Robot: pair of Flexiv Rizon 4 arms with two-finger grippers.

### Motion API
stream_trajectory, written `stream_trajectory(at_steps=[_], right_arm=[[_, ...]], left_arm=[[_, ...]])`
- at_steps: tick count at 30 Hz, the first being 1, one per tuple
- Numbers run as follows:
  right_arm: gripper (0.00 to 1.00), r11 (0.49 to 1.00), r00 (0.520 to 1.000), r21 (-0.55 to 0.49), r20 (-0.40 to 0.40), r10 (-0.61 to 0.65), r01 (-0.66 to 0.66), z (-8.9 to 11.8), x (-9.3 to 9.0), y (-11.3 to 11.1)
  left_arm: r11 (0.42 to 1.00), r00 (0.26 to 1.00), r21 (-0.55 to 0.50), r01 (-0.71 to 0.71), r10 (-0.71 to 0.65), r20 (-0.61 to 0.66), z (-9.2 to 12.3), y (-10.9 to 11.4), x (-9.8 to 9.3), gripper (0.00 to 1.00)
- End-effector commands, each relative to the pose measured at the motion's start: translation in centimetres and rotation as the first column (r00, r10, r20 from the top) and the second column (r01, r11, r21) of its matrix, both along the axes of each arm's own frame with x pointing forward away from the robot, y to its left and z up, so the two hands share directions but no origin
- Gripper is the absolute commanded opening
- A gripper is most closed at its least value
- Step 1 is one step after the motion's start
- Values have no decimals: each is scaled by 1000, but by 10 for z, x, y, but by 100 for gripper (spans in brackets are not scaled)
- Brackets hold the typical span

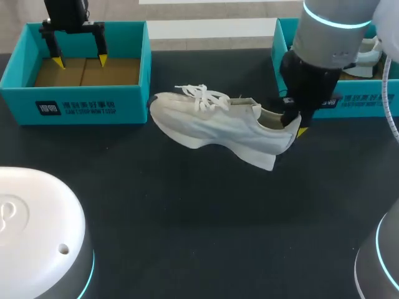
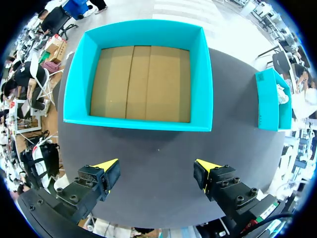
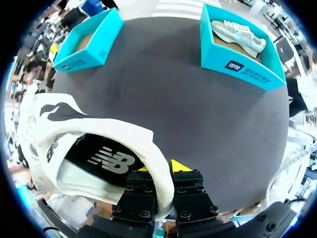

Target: Take the shoe out of the shoebox, open the shoe tongue, remove and reinsert the insole, then place the shoe into the shoebox

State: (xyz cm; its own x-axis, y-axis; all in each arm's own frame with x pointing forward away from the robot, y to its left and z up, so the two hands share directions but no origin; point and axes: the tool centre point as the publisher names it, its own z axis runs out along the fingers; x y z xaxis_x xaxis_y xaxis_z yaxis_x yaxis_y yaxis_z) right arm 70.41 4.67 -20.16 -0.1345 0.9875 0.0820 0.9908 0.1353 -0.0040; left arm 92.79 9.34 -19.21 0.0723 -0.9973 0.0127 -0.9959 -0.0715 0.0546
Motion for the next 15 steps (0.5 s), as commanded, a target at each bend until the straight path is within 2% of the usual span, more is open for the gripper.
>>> stream_trajectory(at_steps=[1,7,10,15], right_arm=[[0,999,999,10,5,-34,34,-33,1,19],[0,998,998,-35,47,-44,46,-65,2,34],[0,999,997,-45,73,0,3,-76,2,41],[0,991,995,-107,53,90,-84,-88,0,50]], left_arm=[[1000,1000,0,0,0,1,0,0,0,100],[1000,1000,0,0,0,1,0,0,0,100],[1000,1000,0,0,0,1,0,0,0,100],[1000,1000,0,0,0,1,0,0,0,100]])
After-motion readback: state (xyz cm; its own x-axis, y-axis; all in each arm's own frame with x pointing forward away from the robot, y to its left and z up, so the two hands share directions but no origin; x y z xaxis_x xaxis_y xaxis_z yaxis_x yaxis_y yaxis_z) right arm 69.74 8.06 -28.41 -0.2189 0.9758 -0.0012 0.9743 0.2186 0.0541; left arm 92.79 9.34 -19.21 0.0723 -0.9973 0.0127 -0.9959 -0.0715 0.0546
